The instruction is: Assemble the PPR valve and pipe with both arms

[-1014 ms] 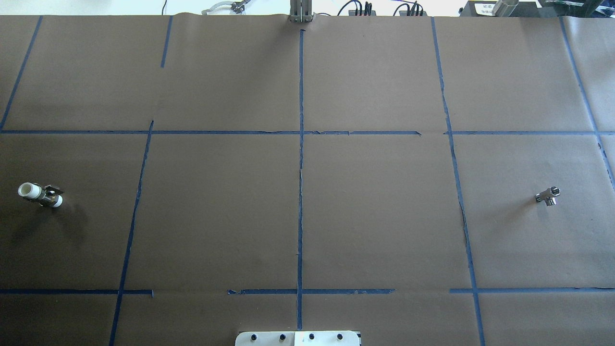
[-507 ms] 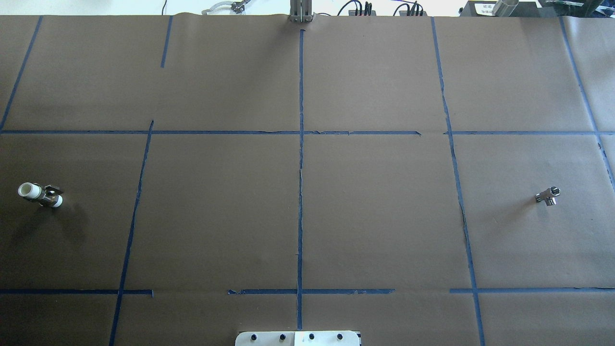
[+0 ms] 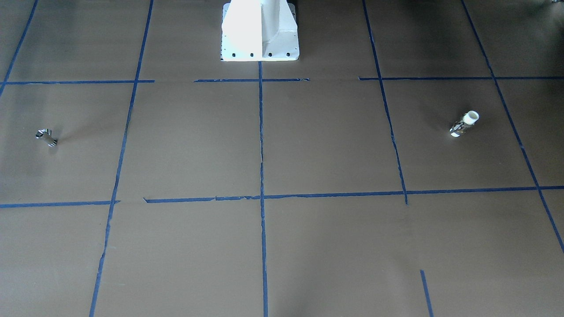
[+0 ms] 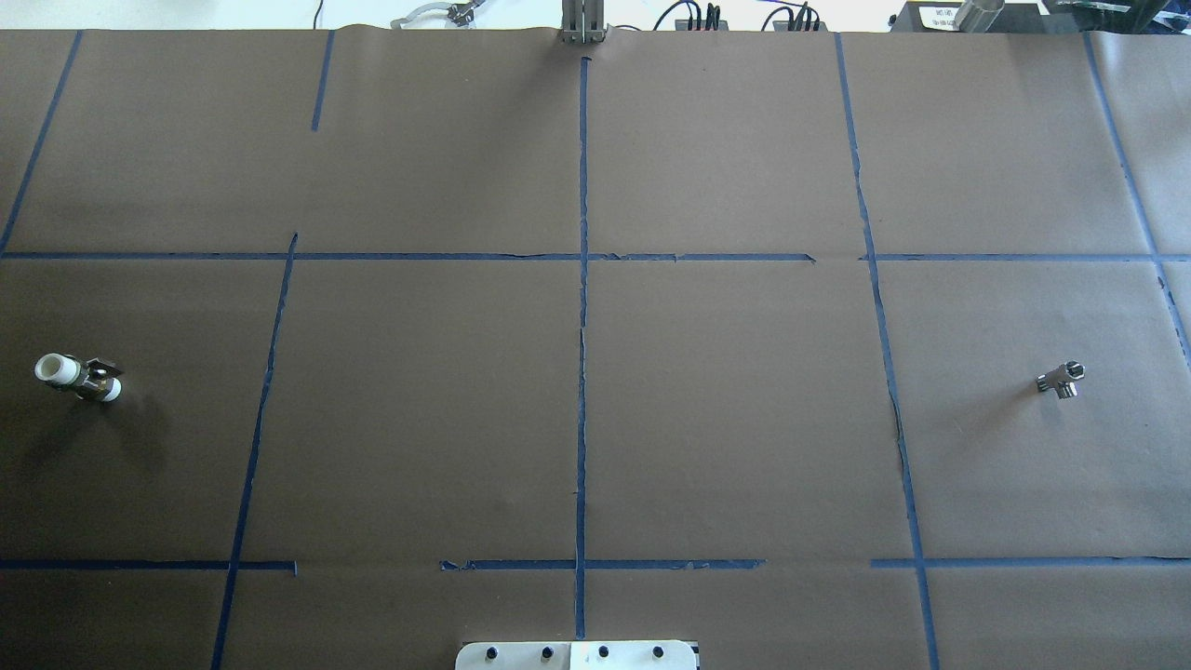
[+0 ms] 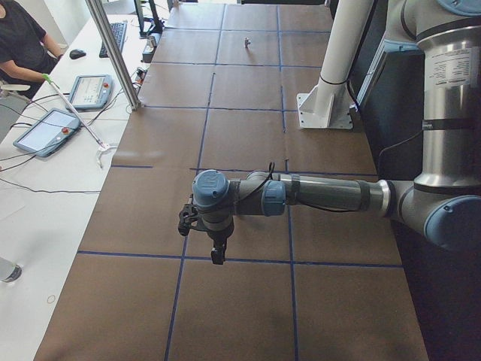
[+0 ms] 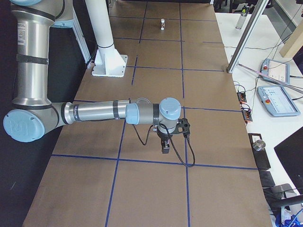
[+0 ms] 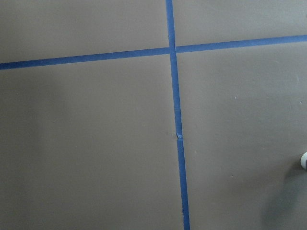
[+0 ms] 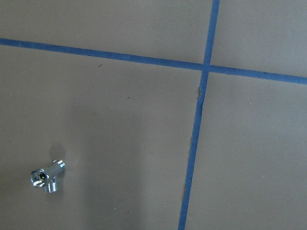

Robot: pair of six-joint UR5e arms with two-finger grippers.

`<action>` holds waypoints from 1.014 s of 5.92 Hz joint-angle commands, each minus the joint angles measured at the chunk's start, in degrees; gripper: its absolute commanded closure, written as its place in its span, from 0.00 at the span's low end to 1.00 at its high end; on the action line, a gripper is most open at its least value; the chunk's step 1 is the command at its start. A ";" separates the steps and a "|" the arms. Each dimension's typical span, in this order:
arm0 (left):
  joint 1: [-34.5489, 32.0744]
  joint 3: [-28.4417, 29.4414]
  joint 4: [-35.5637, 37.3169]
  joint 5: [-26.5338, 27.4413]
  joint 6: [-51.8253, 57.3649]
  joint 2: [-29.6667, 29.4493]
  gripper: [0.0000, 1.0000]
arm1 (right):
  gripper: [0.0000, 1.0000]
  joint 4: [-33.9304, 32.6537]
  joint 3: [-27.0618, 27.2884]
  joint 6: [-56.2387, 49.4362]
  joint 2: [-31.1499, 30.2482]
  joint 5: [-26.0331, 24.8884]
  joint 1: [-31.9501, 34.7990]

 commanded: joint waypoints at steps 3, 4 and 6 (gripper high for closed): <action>0.09 -0.29 -0.12 0.01 0.02 1.03 0.00 | 0.00 0.09 0.26 0.55 0.15 -0.24 -0.74; 0.09 -0.29 -0.12 0.09 0.02 1.03 0.00 | 0.00 0.09 0.18 0.21 -0.02 -0.33 -0.75; 1.13 -2.64 -0.29 -0.17 -4.16 0.94 0.00 | 0.00 0.18 0.27 0.29 -0.02 -0.15 -0.84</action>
